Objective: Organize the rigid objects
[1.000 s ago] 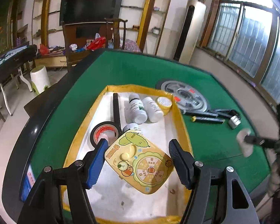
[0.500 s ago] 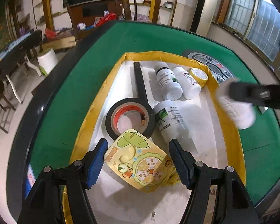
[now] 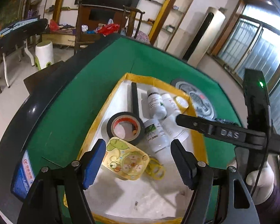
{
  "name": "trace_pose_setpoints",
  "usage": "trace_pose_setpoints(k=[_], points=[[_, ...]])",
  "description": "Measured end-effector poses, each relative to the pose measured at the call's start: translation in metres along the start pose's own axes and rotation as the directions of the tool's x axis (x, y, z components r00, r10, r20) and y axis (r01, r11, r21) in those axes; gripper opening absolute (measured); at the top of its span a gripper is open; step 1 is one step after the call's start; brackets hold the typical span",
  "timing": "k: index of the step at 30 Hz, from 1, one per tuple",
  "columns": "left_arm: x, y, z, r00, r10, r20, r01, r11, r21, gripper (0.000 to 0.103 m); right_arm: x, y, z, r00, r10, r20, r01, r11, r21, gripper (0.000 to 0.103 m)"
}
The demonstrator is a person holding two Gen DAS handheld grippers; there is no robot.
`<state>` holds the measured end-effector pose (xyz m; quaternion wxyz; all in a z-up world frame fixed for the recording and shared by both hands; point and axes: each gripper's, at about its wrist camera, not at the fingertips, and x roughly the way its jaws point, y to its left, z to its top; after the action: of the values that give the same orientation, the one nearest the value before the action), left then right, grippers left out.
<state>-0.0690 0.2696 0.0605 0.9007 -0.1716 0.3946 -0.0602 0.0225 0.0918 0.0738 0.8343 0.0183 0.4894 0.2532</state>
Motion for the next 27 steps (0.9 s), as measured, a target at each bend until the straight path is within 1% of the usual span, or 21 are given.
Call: trace_pose_setpoints(k=[5, 7, 9, 11, 15, 19, 24, 27], points=[[-0.029, -0.015, -0.003, 0.996, -0.020, 0.084, 0.020, 1.000, 0.007, 0.075, -0.046, -0.010, -0.017, 0.993, -0.023, 0.116, 0.023, 1.000, 0.005, 0.061], [-0.037, -0.023, -0.004, 0.994, -0.026, 0.103, 0.024, 0.999, 0.020, 0.075, -0.069, -0.018, -0.030, 0.984, -0.043, 0.171, 0.041, 0.999, 0.015, 0.062], [-0.043, -0.035, -0.007, 0.993, -0.029, 0.116, 0.023, 0.999, 0.049, 0.075, -0.088, -0.028, -0.045, 0.974, -0.062, 0.219, 0.055, 0.998, 0.037, 0.067], [-0.046, -0.046, -0.010, 0.992, -0.036, 0.119, 0.028, 0.997, 0.069, 0.075, -0.103, -0.038, -0.058, 0.964, -0.075, 0.256, 0.060, 0.996, 0.067, 0.069], [-0.045, -0.074, -0.018, 0.993, -0.074, 0.097, 0.063, 0.991, 0.118, 0.076, -0.129, -0.071, -0.089, 0.947, -0.090, 0.307, 0.038, 0.984, 0.172, 0.070], [-0.040, -0.108, -0.023, 0.989, -0.123, 0.083, 0.104, 0.975, 0.196, 0.076, -0.145, -0.103, -0.118, 0.941, -0.143, 0.308, 0.059, 0.962, 0.267, 0.070], [-0.026, -0.153, -0.032, 0.987, -0.161, 0.014, 0.152, 0.952, 0.265, 0.076, -0.172, -0.138, -0.150, 0.913, -0.206, 0.353, 0.067, 0.927, 0.368, 0.071], [-0.024, -0.177, -0.046, 0.984, -0.178, -0.017, 0.174, 0.935, 0.309, 0.076, -0.178, -0.155, -0.165, 0.906, -0.213, 0.366, 0.047, 0.910, 0.413, 0.071]])
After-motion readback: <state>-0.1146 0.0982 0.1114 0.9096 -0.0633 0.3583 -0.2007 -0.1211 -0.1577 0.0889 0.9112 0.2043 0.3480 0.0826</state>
